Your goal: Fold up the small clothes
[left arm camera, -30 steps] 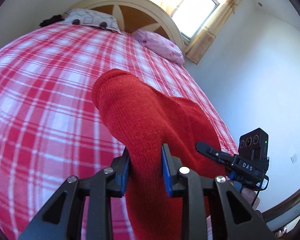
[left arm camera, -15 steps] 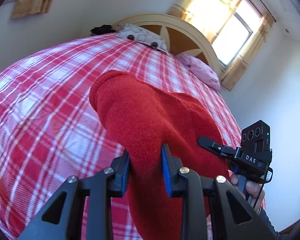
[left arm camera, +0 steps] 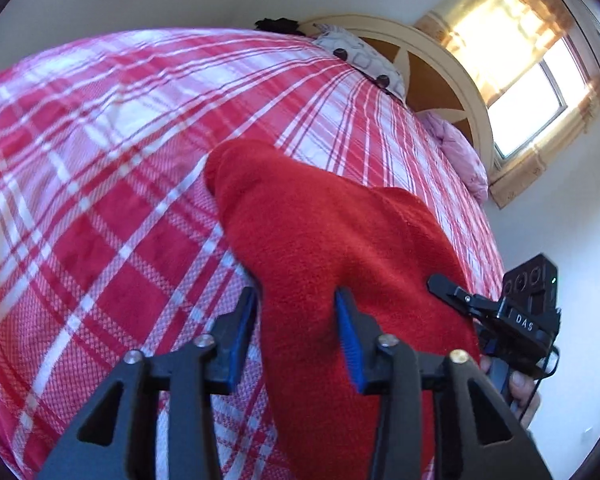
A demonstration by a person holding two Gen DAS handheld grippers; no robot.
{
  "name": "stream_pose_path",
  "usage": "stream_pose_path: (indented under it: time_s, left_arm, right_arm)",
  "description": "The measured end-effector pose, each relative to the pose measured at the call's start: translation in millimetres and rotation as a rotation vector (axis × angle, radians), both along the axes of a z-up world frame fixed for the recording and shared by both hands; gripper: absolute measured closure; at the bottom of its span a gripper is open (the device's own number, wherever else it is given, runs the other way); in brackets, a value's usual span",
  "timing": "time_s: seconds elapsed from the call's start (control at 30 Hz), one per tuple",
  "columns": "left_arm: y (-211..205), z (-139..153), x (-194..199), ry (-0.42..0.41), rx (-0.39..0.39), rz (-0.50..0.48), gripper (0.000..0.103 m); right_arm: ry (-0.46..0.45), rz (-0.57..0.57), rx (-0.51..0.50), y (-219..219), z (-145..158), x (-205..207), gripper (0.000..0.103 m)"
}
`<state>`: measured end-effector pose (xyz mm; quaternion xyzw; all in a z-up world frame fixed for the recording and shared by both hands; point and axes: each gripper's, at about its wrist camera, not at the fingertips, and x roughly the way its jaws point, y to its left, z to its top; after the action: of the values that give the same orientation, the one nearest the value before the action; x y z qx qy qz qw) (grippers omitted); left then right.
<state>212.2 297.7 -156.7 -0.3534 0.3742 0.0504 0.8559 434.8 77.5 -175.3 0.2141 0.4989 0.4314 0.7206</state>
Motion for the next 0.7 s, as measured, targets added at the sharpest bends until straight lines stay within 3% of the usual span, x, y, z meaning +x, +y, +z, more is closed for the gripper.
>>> stream_pose_path:
  time_s: [0.03,0.07,0.13,0.27,0.4,0.47,0.53,0.6,0.63,0.7]
  left_arm:
    - [-1,2,-4,-0.005,-0.012,-0.003,0.051]
    - [-3,4,-6,-0.007,-0.016,-0.014,0.047]
    - [-8,6,-15,-0.006,-0.019,-0.034,0.041]
    - [-27,-1,-34,0.013,-0.008,-0.08,0.04]
    - [-44,-6,-51,0.019,-0.012,-0.094,0.04]
    - [-51,-9,-54,0.023,-0.042,-0.105,0.04]
    - [-59,-13,-54,0.039,-0.067,-0.126,0.04]
    - [-68,-15,-53,0.051,-0.028,-0.136,0.04]
    - [-70,-14,-53,0.048,-0.01,-0.133,0.04]
    - [-73,-10,-53,0.049,0.007,-0.13,0.046]
  right_arm:
    - [0.026,0.007,0.005,-3,-4,-2,0.039]
    - [0.052,0.014,0.014,-7,-7,-3,0.037]
    - [0.063,0.03,0.029,-17,-9,-9,0.037]
    - [0.073,0.087,0.073,-42,-8,-32,0.037]
    - [0.027,0.135,0.041,-52,-6,-58,0.037]
    - [0.067,0.164,0.011,-50,-18,-65,0.037]
    - [0.011,0.166,-0.025,-48,-20,-73,0.04]
    - [-0.019,0.163,-0.055,-42,-19,-78,0.043]
    - [-0.009,0.161,-0.053,-40,-19,-79,0.061]
    - [-0.003,0.161,-0.059,-36,-17,-82,0.069]
